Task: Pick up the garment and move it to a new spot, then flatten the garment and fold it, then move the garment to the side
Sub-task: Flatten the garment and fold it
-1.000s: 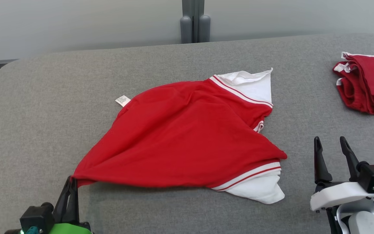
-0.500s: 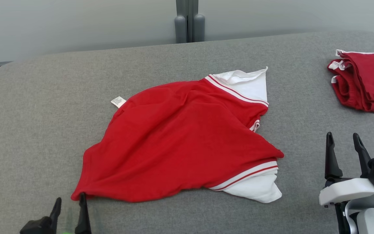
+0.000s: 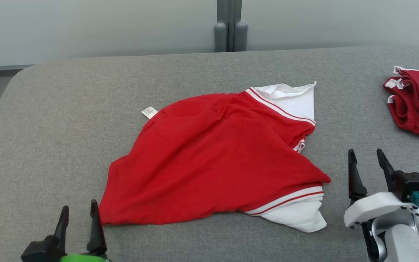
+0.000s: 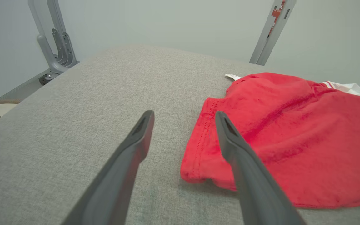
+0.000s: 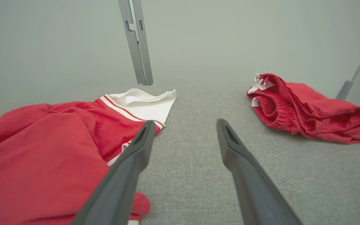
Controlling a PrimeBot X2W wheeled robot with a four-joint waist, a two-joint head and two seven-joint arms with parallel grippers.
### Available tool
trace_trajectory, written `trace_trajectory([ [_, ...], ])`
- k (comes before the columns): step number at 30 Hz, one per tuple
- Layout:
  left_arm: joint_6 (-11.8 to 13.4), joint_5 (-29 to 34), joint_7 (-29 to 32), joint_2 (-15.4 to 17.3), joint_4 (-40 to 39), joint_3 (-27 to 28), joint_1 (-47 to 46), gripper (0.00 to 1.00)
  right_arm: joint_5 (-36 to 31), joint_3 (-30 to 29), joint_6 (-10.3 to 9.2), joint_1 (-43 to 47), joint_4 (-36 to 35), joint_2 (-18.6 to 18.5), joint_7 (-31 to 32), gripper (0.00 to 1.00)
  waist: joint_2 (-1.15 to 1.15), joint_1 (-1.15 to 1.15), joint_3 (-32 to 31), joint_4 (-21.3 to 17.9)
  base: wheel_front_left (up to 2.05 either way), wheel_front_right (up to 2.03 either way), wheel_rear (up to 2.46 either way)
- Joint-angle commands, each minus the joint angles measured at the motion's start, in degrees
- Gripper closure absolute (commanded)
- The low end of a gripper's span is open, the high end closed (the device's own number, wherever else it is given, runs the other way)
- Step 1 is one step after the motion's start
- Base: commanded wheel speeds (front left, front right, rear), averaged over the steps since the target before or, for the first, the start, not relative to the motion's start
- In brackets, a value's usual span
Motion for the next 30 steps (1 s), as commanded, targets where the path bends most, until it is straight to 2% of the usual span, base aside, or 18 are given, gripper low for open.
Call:
trace_trajectory([
  [1, -0.56, 0.68, -0.17, -0.59, -0.72, -0.51, -1.90, 0.00, -0.29, 0.19, -0.09, -2.15, 1.64, -0.14, 1.37, 0.00, 0.00, 0.00, 0.18, 0.68, 0.00, 0.00, 0.00],
  [9, -2.21, 2.91, -0.17, -3.30, -2.50, -4.09, -5.32, 0.00, -3.72, 3.69, -0.09, -13.41, 10.94, -0.12, 13.67, 0.00, 0.00, 0.00, 2.56, 3.32, 0.00, 0.00, 0.00],
  [13, -2.65, 3.10, -0.11, -3.65, -2.66, -4.55, -6.06, 0.00, -5.75, 3.20, -0.09, -17.61, 15.38, -0.57, 20.54, 0.00, 0.00, 0.00, 3.81, 5.35, 0.00, 0.00, 0.00],
  [20, -2.73, 2.96, -0.11, -4.04, -2.46, -4.59, -6.11, 0.00, -3.62, 4.34, -0.09, -21.31, 22.52, -2.45, 27.12, 0.00, 0.00, 0.00, 4.48, 8.67, 0.00, 0.00, 0.00],
  [21, -2.76, 2.97, -0.11, -4.06, -2.44, -4.63, -6.07, 0.00, -3.17, 4.53, -0.09, -21.61, 23.04, -2.63, 27.46, 0.16, 0.00, 0.00, 4.47, 8.92, 0.00, 0.00, 0.00],
  [22, -2.79, 2.98, -0.11, -4.08, -2.44, -4.68, -6.00, 0.00, -2.62, 4.73, -0.09, -21.84, 23.81, -2.78, 27.90, 0.55, 0.00, 0.00, 4.46, 9.15, 0.00, 0.00, 0.00],
  [24, -2.75, 2.81, -0.11, -4.10, -2.48, -4.78, -5.89, 0.00, -1.59, 5.34, -0.09, -22.48, 24.80, -3.26, 28.77, 1.00, 0.00, 0.00, 4.44, 9.48, 0.00, 0.00, 0.00],
  [30, -2.16, 2.01, -0.11, -4.11, -2.99, -5.71, -5.63, 0.00, 0.48, 6.72, -0.09, -26.46, 24.47, -6.25, 27.56, 1.00, 0.00, 0.00, 4.63, 10.03, 0.00, 0.00, 0.00],
])
